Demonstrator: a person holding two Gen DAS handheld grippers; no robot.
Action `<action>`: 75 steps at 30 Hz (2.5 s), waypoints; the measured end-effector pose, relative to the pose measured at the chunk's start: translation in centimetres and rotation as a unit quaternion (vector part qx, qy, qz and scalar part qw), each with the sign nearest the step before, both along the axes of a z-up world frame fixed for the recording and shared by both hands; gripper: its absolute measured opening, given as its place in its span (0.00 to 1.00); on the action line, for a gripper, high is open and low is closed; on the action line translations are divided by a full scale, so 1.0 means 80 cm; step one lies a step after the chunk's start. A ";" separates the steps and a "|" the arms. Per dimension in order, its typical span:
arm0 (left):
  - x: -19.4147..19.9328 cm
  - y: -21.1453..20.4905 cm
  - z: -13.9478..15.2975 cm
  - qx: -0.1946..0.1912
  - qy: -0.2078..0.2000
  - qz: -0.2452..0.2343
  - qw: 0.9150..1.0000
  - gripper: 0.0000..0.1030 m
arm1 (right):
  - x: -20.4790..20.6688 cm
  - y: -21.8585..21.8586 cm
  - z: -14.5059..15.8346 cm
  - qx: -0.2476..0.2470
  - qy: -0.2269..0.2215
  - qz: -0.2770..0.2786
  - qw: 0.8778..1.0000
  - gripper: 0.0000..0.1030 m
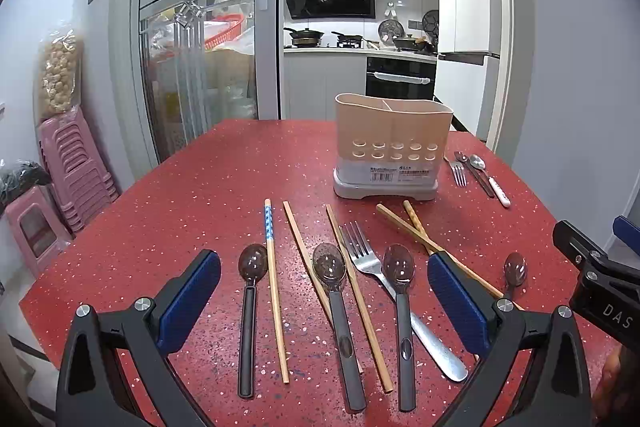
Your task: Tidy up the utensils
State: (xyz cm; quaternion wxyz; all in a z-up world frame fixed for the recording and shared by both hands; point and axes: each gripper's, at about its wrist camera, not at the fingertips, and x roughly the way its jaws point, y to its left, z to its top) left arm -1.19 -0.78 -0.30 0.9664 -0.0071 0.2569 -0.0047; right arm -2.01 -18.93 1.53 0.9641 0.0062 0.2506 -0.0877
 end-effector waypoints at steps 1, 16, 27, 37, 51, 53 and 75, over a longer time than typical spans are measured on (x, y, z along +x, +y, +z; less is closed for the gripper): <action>0.000 -0.001 0.000 0.000 0.000 0.000 1.000 1.00 | 0.000 0.000 0.000 0.000 0.000 0.000 1.000 1.00; -0.005 -0.002 -0.002 0.000 -0.005 0.001 1.000 1.00 | -0.004 -0.005 0.002 0.000 0.000 -0.001 1.000 1.00; -0.006 -0.003 -0.003 0.000 -0.004 0.001 1.000 1.00 | -0.001 -0.004 0.000 -0.001 0.003 -0.002 1.000 1.00; -0.003 0.002 -0.003 -0.002 -0.003 0.006 1.000 1.00 | -0.001 -0.005 0.001 0.002 0.005 -0.005 1.000 1.00; 0.002 0.008 -0.005 -0.005 0.004 0.011 1.000 1.00 | -0.001 -0.003 0.000 0.005 0.009 -0.008 1.000 1.00; 0.002 0.009 -0.005 -0.006 0.005 0.011 1.000 1.00 | 0.000 -0.004 0.000 0.007 0.010 -0.008 1.000 1.00; 0.001 0.005 -0.002 -0.003 0.001 0.006 1.000 1.00 | 0.000 -0.003 0.001 0.004 0.008 -0.005 1.000 1.00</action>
